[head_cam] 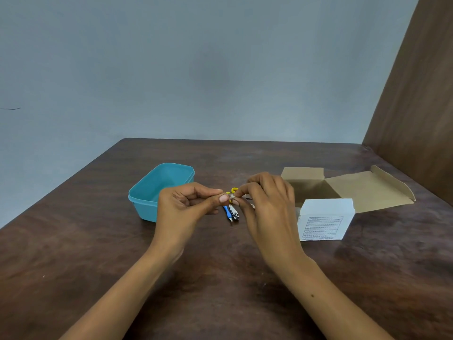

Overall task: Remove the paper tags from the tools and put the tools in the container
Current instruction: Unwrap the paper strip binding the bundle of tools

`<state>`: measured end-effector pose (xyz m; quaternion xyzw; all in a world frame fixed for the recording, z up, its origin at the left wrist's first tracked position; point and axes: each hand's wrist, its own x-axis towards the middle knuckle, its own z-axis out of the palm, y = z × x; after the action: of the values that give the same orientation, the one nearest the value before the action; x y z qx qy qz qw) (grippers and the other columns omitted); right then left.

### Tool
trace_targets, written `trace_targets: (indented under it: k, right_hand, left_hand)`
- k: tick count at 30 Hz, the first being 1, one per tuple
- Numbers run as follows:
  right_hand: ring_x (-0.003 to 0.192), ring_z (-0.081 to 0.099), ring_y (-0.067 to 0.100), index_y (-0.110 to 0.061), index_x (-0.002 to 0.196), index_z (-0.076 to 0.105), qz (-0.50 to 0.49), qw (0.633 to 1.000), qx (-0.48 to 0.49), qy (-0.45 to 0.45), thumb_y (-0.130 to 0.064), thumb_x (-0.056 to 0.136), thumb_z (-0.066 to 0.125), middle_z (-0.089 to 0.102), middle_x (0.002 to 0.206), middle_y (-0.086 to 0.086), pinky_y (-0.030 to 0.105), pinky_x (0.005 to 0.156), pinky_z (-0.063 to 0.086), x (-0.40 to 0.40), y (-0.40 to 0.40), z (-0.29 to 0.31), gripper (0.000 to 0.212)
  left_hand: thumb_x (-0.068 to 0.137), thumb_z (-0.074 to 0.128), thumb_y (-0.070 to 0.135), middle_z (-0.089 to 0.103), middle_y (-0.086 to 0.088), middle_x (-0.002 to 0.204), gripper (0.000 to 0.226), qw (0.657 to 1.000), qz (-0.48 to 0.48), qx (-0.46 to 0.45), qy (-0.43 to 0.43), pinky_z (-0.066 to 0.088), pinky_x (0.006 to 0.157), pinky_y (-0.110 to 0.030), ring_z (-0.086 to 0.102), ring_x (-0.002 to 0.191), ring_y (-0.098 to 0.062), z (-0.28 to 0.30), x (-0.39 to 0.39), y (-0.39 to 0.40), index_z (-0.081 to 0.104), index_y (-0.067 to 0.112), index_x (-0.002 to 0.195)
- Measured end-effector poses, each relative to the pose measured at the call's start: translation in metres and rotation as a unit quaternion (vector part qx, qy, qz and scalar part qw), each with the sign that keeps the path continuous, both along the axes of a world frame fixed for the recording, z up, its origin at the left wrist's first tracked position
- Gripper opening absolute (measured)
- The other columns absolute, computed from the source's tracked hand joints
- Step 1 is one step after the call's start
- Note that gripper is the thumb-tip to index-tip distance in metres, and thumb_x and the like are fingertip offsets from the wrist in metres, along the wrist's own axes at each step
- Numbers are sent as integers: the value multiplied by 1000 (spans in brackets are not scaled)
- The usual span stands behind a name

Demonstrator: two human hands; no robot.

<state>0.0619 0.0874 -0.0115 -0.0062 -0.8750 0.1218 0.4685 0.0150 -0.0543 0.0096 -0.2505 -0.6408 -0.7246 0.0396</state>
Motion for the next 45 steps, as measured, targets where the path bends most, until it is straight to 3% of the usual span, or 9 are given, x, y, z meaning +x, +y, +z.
trace_targets:
  k: [5,12,15,24,29,32,38,42,45]
  right_hand:
    - [87,48,20,-15,83,66,-34,999,10,-16,-22,83,57,60,89,4,31,76,31,-3,8,-1,12]
    - [83,44,21,-15,81,65,-60,997,36,-13,-16,81,56,59,86,4,32,71,28,-2,12,0,8]
    - [82,52,23,-15,80,66,-45,999,22,-9,-19,79,61,60,85,3,32,71,29,1,8,2,6]
    - [87,44,15,-15,83,65,1,1000,9,-13,-22,82,62,60,88,2,30,75,30,2,-4,2,8]
    - [81,49,22,-13,81,65,-38,998,40,-17,-16,79,66,60,85,5,32,71,28,1,-2,1,3]
    - [80,50,24,-13,81,64,-63,997,48,-23,-19,82,59,59,85,5,32,71,28,2,2,2,8]
    - [76,54,28,-11,77,64,-105,992,64,-43,-6,73,76,59,82,8,34,69,26,2,7,3,13]
    - [78,52,28,-13,77,65,-104,993,31,-35,-14,79,72,59,84,7,33,66,25,2,17,5,8]
    - [84,46,18,-16,81,66,-11,998,-58,-15,-24,85,61,58,88,2,30,68,33,4,20,11,10]
  left_hand:
    - [67,74,6,75,-8,73,9,1000,2,21,-3,55,57,-19,73,74,-21,2,-3,-3,72,6,76]
    - [65,72,12,75,-6,75,16,999,9,42,-23,56,59,-18,73,73,-17,6,-4,-6,71,7,81]
    - [67,73,9,75,-8,77,17,998,13,49,-35,56,59,-19,73,75,-18,5,-5,-6,71,5,83]
    - [68,74,3,75,-4,72,11,999,-2,12,-33,56,57,-18,72,69,-13,0,-1,0,73,6,78]
    - [71,73,-1,75,-9,74,9,999,13,36,-25,55,57,-18,73,71,-19,2,-3,-2,71,3,79]
    - [71,73,2,75,-9,76,12,998,22,48,-28,55,58,-19,73,73,-19,4,-5,-5,71,3,83]
    - [74,72,4,75,-7,79,12,999,40,28,-22,56,60,-18,73,76,-18,3,-9,-7,72,5,86]
    - [76,72,4,75,-4,77,10,998,52,22,-18,56,60,-18,73,74,-16,3,-11,-10,71,7,86]
    - [75,73,5,75,-5,74,8,999,47,9,-6,55,59,-18,73,74,-18,1,-10,-8,72,9,82]
